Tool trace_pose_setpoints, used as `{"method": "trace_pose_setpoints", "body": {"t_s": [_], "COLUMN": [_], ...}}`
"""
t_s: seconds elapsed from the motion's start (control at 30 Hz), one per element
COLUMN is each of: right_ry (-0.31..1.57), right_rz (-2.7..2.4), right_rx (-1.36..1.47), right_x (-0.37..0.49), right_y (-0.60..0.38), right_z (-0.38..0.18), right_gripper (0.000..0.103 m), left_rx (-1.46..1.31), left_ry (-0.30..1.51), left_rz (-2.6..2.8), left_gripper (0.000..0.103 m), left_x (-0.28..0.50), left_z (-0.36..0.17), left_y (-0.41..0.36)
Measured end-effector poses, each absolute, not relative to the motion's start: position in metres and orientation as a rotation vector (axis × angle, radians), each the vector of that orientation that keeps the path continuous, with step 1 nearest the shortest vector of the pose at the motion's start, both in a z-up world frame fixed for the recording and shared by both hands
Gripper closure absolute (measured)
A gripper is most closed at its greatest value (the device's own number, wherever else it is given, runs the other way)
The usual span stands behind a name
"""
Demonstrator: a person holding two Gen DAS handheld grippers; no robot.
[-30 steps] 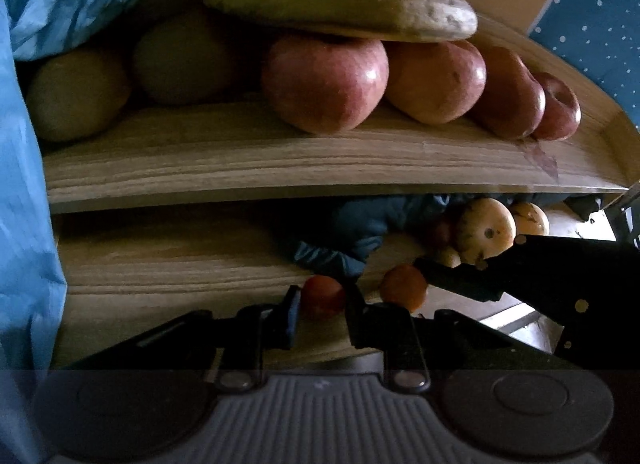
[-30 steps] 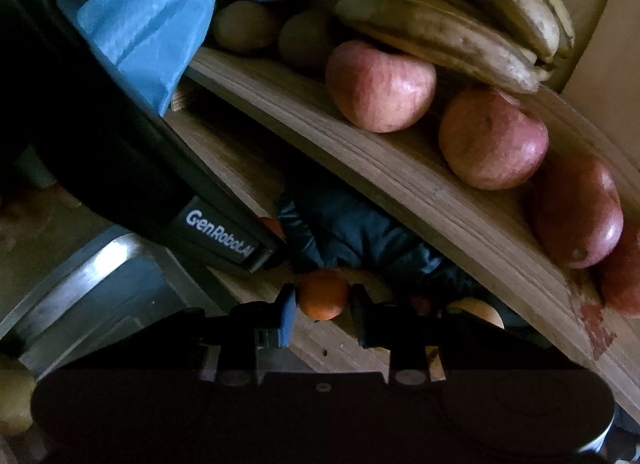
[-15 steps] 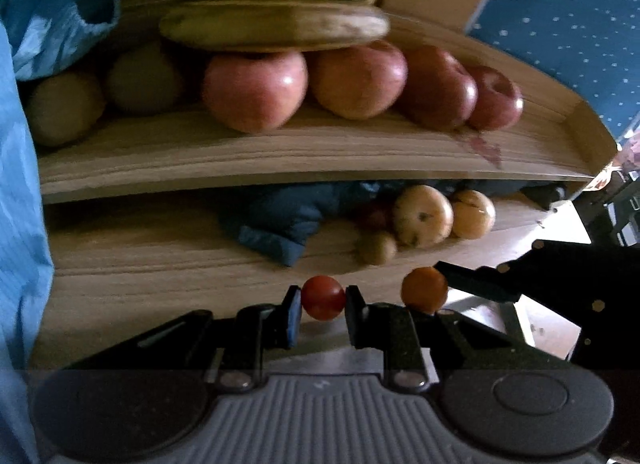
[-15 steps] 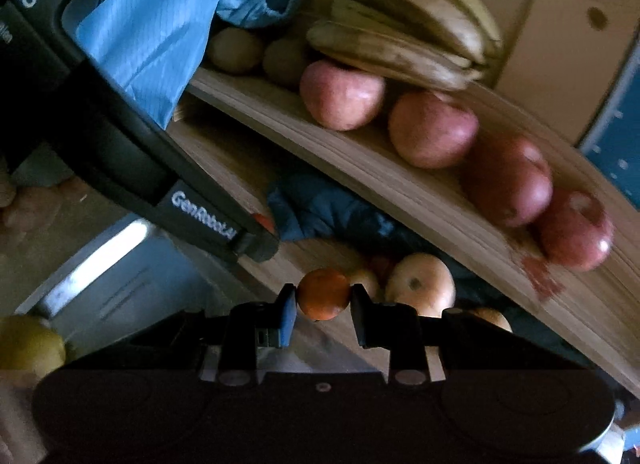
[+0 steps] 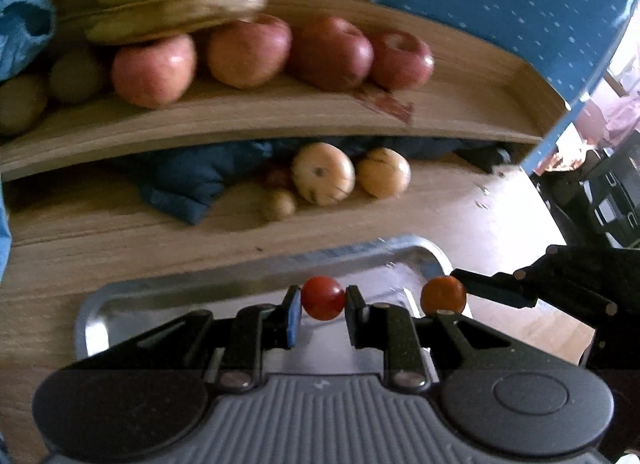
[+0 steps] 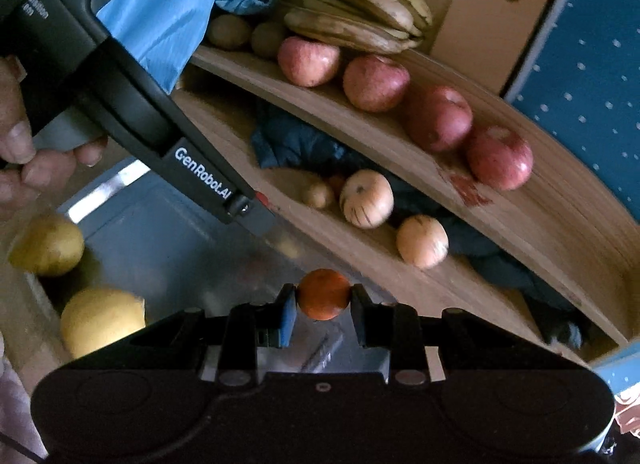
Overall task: Organize fruits
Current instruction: 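Carry the tomato with the left tool while the right tool carries the tangerine to the tray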
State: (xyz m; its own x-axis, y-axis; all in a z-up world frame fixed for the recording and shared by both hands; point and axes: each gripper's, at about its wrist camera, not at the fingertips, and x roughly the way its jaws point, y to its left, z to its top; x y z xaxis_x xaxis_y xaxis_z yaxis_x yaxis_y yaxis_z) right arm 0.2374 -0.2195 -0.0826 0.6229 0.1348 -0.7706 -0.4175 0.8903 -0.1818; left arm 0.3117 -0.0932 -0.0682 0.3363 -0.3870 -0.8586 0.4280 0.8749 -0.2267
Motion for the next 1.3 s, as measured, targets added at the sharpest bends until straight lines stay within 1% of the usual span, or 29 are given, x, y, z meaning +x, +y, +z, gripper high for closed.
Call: {"method": "trace_pose_setpoints", "body": {"t_s": [0.3,0.7,1.3], "right_ry": [0.853,0.881,0.900], "right_rz": [0.324,0.383,0.486], "right_rx": [-0.356,-0.364,-0.358], "right_x": [0.199,0.155,0.144], "right_y": [-0.246,-0.247,-0.248], "right_z": [-0.083,-0.099,-0.115], "right_gripper": [0.072,0.072,0.072], "left_rx": [0.075,0.097,0.078], "left_ry": [1.121,1.158,1.222], "left_rz": [-0.574,-0.592,-0.550], "left_gripper": [0.078,0.078,0.078], "left_x": [0.284,0.257,0.240], "left_z": [-0.067,-0.073,-0.089], "left_y": [-0.125,-0.153,-0.167]}}
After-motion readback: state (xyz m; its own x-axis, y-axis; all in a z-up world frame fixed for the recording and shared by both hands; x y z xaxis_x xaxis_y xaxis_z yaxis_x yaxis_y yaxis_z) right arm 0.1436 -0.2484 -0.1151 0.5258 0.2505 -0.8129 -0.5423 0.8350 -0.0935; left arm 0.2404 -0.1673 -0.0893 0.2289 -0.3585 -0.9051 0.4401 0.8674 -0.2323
